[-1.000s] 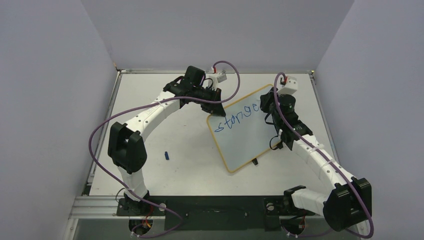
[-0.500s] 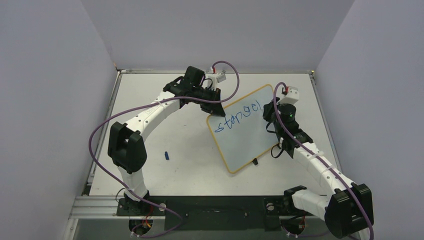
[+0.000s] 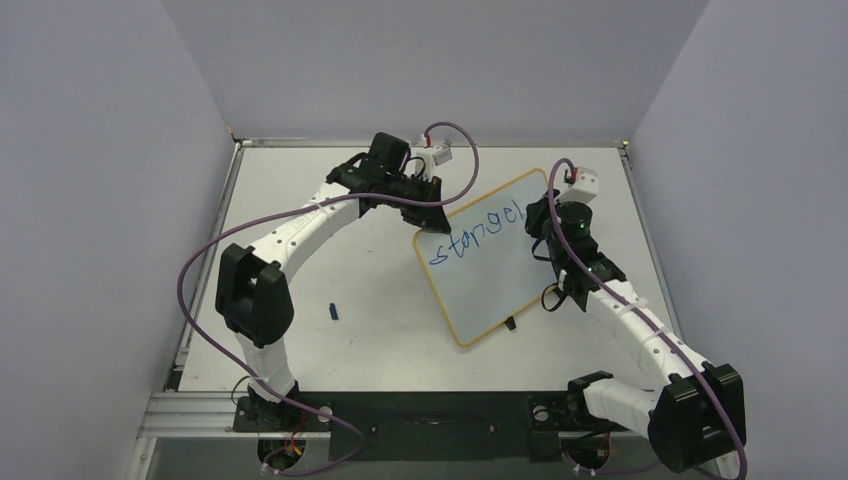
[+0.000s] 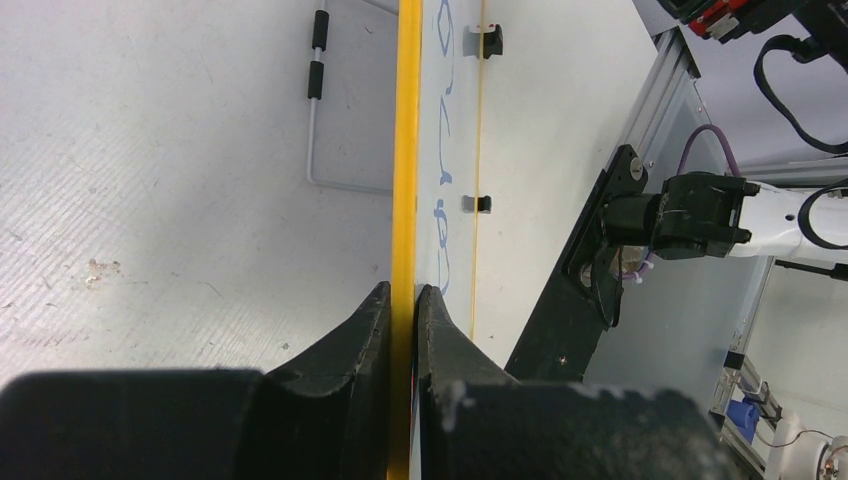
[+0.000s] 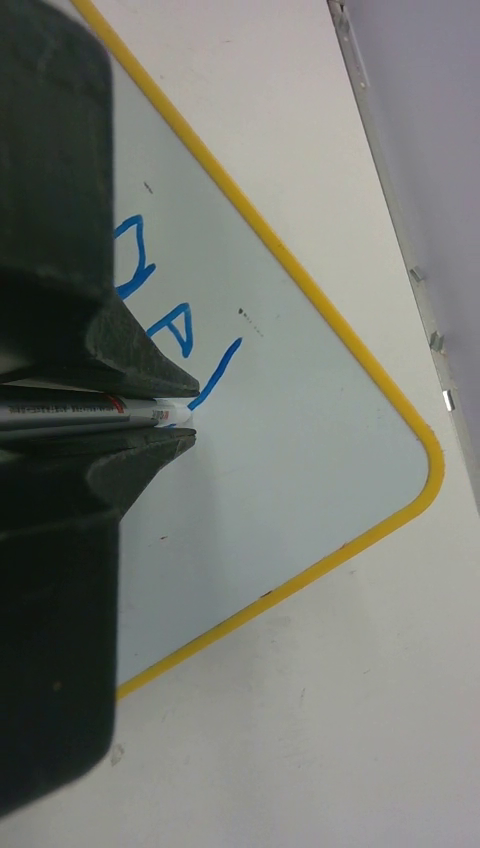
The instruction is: Write a sentence on the whiteboard
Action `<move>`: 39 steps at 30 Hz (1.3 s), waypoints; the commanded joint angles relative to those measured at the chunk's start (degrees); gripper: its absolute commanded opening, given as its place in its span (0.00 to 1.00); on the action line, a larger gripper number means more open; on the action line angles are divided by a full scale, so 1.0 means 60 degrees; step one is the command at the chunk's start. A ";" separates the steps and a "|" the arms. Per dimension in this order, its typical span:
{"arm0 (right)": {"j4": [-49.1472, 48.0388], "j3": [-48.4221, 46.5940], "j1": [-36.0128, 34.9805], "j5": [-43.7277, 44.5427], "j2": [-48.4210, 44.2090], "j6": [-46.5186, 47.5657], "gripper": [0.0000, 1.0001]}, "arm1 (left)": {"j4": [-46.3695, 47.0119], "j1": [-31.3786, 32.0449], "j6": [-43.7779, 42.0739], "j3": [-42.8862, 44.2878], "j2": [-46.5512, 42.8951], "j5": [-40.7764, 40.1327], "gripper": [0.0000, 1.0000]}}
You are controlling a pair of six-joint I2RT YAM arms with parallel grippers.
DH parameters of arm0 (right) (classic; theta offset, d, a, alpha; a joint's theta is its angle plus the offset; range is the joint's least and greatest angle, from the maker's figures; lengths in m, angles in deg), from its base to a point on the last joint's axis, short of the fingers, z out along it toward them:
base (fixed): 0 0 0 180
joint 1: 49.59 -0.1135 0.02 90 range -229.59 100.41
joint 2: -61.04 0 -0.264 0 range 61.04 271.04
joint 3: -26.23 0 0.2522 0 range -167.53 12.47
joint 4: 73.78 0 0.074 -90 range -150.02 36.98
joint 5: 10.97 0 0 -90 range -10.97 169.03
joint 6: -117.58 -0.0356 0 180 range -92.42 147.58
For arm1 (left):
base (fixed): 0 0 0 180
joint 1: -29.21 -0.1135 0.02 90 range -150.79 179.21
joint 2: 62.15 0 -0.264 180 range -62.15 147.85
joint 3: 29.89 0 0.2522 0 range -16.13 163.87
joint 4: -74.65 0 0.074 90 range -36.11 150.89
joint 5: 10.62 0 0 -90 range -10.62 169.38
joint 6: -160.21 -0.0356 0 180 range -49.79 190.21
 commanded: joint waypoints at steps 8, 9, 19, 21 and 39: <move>-0.0139 -0.1280 0.0001 -0.0207 0.0587 0.0037 0.00 | 0.0251 -0.0032 -0.0629 -0.0071 -0.0442 -0.0883 0.00; -0.0150 -0.1382 -0.0005 -0.0179 0.0619 0.0043 0.00 | 0.0264 -0.0032 -0.0629 -0.0071 -0.0445 -0.0883 0.00; 0.0031 -0.2057 0.0057 -0.0012 0.1067 0.0173 0.00 | 0.0261 -0.0045 -0.0629 -0.0082 -0.0448 -0.0877 0.00; 0.0156 -0.2122 0.0055 -0.0006 0.0992 0.0179 0.00 | 0.0270 -0.0046 -0.0629 -0.0086 -0.0468 -0.0871 0.00; 0.1784 -0.1240 0.0030 0.0068 -0.2409 0.0048 0.00 | 0.0028 -0.0032 -0.0556 0.0232 -0.0556 -0.0812 0.00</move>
